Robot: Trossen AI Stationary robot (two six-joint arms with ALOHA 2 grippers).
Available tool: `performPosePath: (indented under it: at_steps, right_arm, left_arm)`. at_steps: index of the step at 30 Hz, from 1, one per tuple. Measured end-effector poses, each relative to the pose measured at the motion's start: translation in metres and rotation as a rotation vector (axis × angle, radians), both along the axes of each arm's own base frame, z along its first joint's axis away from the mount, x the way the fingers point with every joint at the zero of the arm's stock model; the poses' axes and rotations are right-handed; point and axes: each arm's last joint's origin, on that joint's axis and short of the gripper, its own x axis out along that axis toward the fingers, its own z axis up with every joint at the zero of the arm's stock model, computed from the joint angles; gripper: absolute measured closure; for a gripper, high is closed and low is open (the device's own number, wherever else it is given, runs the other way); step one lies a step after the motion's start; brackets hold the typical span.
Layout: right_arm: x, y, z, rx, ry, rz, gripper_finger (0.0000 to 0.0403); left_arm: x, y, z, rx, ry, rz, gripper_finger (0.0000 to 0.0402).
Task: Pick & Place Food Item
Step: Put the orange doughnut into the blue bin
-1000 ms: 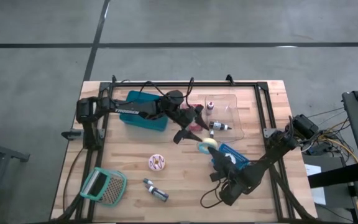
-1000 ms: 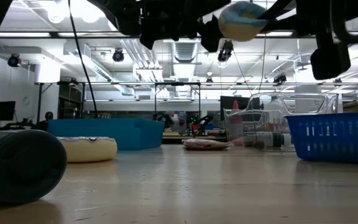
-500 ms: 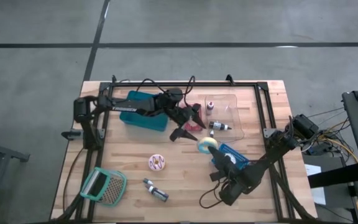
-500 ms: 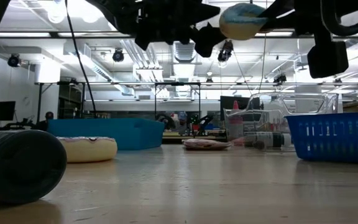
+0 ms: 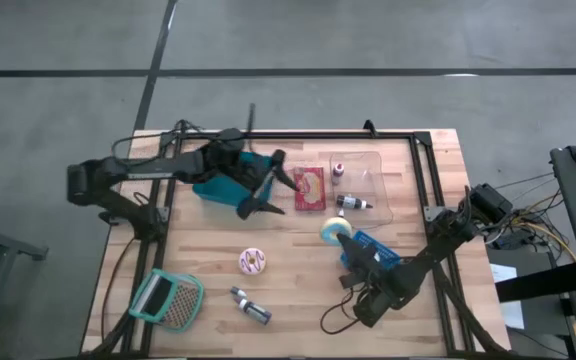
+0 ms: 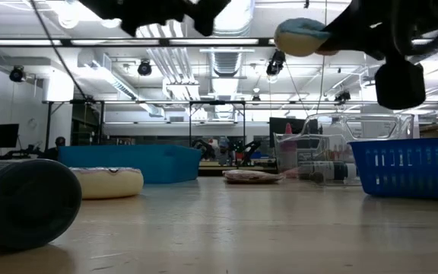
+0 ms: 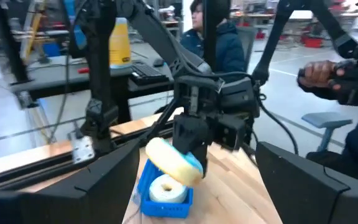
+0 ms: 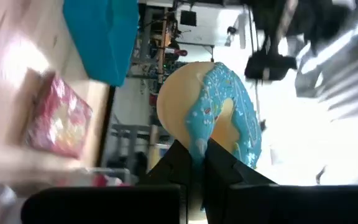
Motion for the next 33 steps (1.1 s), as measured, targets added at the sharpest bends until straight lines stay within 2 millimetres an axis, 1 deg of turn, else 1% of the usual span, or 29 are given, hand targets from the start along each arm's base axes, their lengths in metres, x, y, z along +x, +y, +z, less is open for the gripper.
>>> performPosePath:
  at_steps: [4, 8, 11, 14, 16, 18, 21, 24, 29, 31, 33]
  right_arm:
    - [-0.001, -0.001, 0.006, 0.179, -0.168, 0.004, 0.0395]
    - [-0.002, -0.003, 0.015, 0.328, -0.259, 0.013, 0.0395]
    - [-0.002, -0.01, 0.026, 0.422, -0.259, 0.013, 0.0395]
    - [-0.001, -0.025, 0.037, 0.603, -0.223, 0.0, 0.0395]
    - [-0.003, -0.036, 0.046, 0.737, -0.215, -0.019, 0.0395]
    - [-0.007, -0.043, 0.053, 0.824, -0.223, -0.041, 0.0395]
    - [-0.021, -0.049, 0.062, 0.906, -0.214, -0.07, 0.0395]
    - [-0.035, -0.055, 0.071, 1.089, -0.176, -0.132, 0.0395]
    - [-0.052, -0.055, 0.074, 1.295, -0.1, -0.23, 0.0395]
    - [-0.055, -0.054, 0.072, 1.374, -0.039, -0.283, 0.0395]
    - [-0.055, -0.053, 0.066, 1.402, 0.017, -0.339, 0.0395]
  left_arm:
    - [-0.031, -0.008, -0.005, -0.004, -0.033, 0.044, 0.0074]
    - [-0.058, -0.015, -0.014, -0.039, -0.078, 0.092, 0.0074]
    - [-0.073, -0.018, -0.024, -0.051, -0.108, 0.133, 0.0074]
    - [-0.082, -0.02, -0.034, -0.075, -0.124, 0.16, 0.0074]
    - [-0.085, -0.021, -0.042, -0.1, -0.118, 0.167, 0.0074]
    - [-0.086, -0.023, -0.049, -0.114, -0.106, 0.165, 0.0074]
    - [-0.084, -0.026, -0.06, -0.12, -0.075, 0.182, 0.0074]
    - [-0.081, -0.027, -0.066, -0.109, -0.061, 0.217, 0.0074]
    - [-0.073, -0.025, -0.069, -0.108, -0.049, 0.233, 0.0074]
    - [-0.07, -0.024, -0.069, -0.104, -0.05, 0.234, 0.0074]
    - [-0.067, -0.024, -0.071, -0.104, -0.049, 0.235, 0.0074]
